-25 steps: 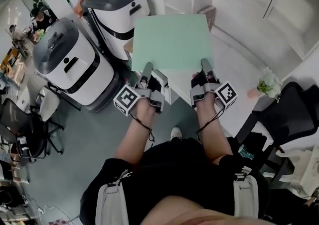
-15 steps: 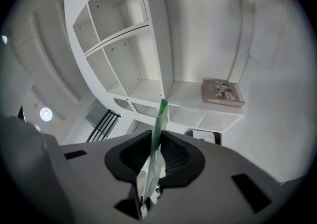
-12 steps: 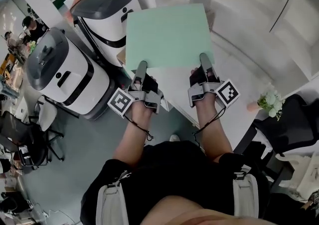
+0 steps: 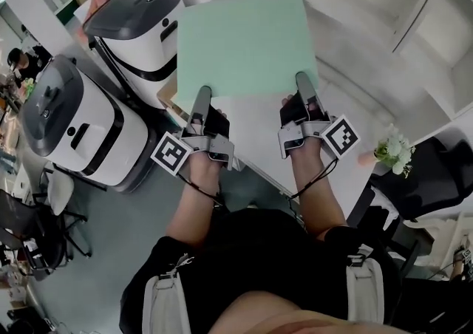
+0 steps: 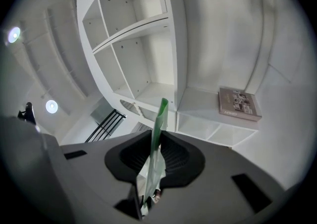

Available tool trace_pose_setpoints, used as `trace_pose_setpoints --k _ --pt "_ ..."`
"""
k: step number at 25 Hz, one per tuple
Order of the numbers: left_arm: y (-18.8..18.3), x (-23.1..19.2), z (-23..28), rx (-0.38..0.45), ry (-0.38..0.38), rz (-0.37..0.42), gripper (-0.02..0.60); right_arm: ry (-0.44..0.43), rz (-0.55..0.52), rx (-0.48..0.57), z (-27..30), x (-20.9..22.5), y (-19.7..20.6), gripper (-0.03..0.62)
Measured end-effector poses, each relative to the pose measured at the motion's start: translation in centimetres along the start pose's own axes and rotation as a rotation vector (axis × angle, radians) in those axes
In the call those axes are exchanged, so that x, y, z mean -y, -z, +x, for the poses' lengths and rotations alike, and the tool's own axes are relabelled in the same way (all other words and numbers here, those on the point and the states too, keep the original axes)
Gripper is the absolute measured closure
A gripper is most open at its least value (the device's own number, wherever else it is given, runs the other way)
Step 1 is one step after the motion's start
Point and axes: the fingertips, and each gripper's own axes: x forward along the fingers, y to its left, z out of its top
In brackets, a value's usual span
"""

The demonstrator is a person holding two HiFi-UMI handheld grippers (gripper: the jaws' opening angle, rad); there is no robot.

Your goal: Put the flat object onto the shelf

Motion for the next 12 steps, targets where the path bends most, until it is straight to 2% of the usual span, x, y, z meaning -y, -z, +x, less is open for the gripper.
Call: trace_pose_setpoints --k 12 --pt "1.1 -0.8 9.4 -0.208 0.124 -0.094 0.532 0.009 -0.104 0.224 1.9 -0.9 -4.9 0.537"
